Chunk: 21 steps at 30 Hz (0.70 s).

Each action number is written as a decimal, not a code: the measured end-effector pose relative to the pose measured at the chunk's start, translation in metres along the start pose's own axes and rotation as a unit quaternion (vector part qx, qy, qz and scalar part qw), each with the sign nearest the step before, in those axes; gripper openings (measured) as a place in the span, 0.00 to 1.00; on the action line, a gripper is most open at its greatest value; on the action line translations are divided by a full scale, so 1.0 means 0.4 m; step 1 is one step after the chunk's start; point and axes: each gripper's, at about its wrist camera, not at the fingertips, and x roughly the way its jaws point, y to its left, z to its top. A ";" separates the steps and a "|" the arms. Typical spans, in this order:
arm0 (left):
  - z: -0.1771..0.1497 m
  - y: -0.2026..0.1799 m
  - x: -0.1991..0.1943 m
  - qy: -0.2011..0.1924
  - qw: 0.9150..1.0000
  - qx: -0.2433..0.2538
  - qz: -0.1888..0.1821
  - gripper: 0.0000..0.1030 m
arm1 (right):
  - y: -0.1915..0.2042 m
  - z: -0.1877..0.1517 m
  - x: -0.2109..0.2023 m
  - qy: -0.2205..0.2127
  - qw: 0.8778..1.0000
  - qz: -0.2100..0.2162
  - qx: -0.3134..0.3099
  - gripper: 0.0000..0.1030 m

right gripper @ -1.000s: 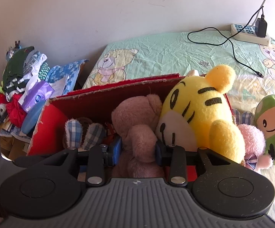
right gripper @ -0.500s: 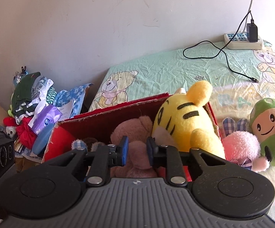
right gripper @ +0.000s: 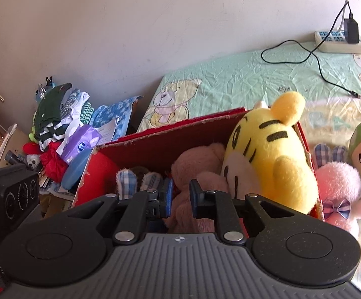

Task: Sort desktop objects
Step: 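Lower the teddy bear into the red box beside the tiger and open both grippers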

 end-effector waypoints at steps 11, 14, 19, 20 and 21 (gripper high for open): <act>-0.003 0.018 -0.064 -0.025 0.999 -0.006 -0.025 0.94 | -0.013 -0.011 0.022 0.030 0.999 -0.029 0.012 0.05; 0.003 0.006 -0.057 -0.021 1.000 0.003 0.010 0.94 | -0.015 -0.011 0.023 0.029 0.999 -0.030 0.012 0.05; 0.008 -0.001 -0.037 -0.010 0.999 0.004 0.039 0.92 | -0.018 -0.011 0.024 0.029 0.999 -0.028 0.014 0.06; 0.008 -0.002 -0.035 -0.010 0.999 0.005 0.044 0.92 | -0.018 -0.012 0.022 0.028 0.999 -0.028 0.014 0.06; 0.009 -0.005 -0.035 -0.009 0.999 0.006 0.050 0.92 | -0.017 -0.012 0.021 0.028 0.999 -0.028 0.014 0.06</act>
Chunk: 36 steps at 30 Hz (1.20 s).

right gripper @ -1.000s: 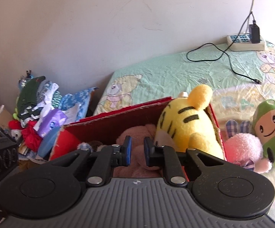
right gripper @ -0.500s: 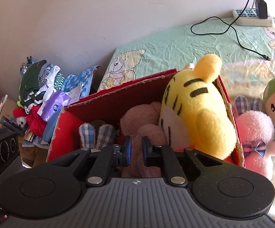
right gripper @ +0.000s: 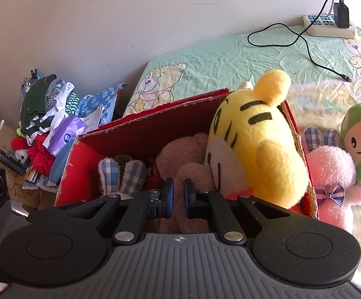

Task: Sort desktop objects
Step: 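Lower the teddy bear into the red box beside the tiger and open both grippers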

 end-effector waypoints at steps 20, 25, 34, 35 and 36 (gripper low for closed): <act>0.002 -0.048 -0.006 0.003 0.998 0.025 0.066 0.96 | 0.001 -0.020 -0.030 -0.015 1.000 -0.001 -0.009 0.10; -0.003 -0.059 -0.014 0.003 0.997 0.025 0.072 0.97 | -0.004 -0.031 -0.044 -0.018 1.000 -0.009 -0.007 0.18; -0.012 -0.082 -0.037 0.001 0.995 0.021 0.094 0.97 | -0.011 -0.052 -0.066 -0.020 1.000 -0.003 0.008 0.19; -0.012 -0.084 -0.039 0.002 0.995 0.021 0.097 0.97 | -0.009 -0.054 -0.071 -0.023 1.000 -0.002 0.009 0.19; -0.012 -0.088 -0.041 0.003 0.995 0.021 0.101 0.97 | -0.007 -0.055 -0.075 -0.025 1.000 -0.002 0.009 0.19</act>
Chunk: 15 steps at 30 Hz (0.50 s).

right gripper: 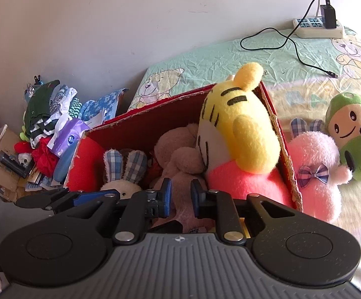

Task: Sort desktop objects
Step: 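Lower the teddy bear into the red box beside the tiger and open both grippers, then withdraw both grippers from the box toward the green bean plush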

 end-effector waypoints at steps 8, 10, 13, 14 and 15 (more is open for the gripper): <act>-0.005 -0.022 -0.016 -0.007 1.000 0.003 0.026 0.98 | -0.006 -0.015 -0.041 -0.017 1.000 0.007 0.000 0.20; -0.007 -0.030 -0.021 -0.010 0.999 0.004 0.038 0.98 | -0.013 -0.016 -0.048 -0.020 1.000 0.013 0.001 0.21; -0.009 -0.044 -0.031 -0.014 0.999 -0.002 0.052 0.98 | -0.020 -0.014 -0.056 -0.016 1.000 0.024 0.000 0.21; -0.009 -0.049 -0.035 -0.017 0.998 -0.005 0.056 0.98 | -0.023 -0.012 -0.059 -0.014 1.000 0.028 -0.003 0.21; -0.010 -0.055 -0.039 -0.018 0.998 -0.008 0.061 0.98 | -0.026 -0.012 -0.062 -0.012 0.999 0.032 -0.006 0.21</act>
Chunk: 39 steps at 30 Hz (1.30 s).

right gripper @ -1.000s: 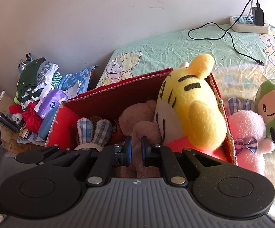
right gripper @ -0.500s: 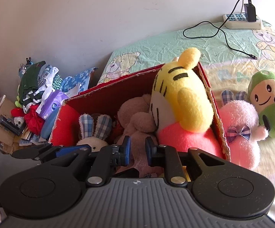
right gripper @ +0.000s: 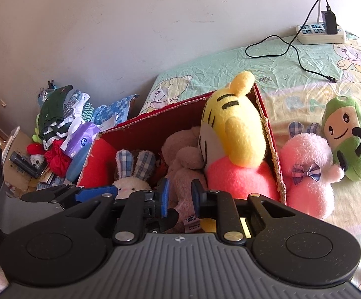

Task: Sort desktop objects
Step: 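Withdraw both grippers from the box toward the green bean plush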

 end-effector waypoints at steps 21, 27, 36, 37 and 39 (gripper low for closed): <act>0.039 -0.223 -0.081 -0.048 0.995 0.006 0.082 0.98 | -0.173 0.036 -0.148 -0.014 0.996 0.086 0.012 0.27; 0.059 -0.317 -0.060 -0.048 0.996 0.026 0.064 0.98 | -0.261 0.039 -0.187 -0.024 0.997 0.073 0.029 0.27; 0.068 -0.464 0.001 -0.037 0.997 0.056 0.026 0.98 | -0.407 0.033 -0.239 -0.023 0.997 0.044 0.062 0.27; 0.067 -0.478 0.011 -0.034 0.997 0.059 0.021 0.98 | -0.422 0.033 -0.243 -0.022 0.997 0.041 0.066 0.27; 0.064 -0.506 0.031 -0.028 0.998 0.063 0.011 0.98 | -0.456 0.033 -0.249 -0.017 0.996 0.035 0.075 0.27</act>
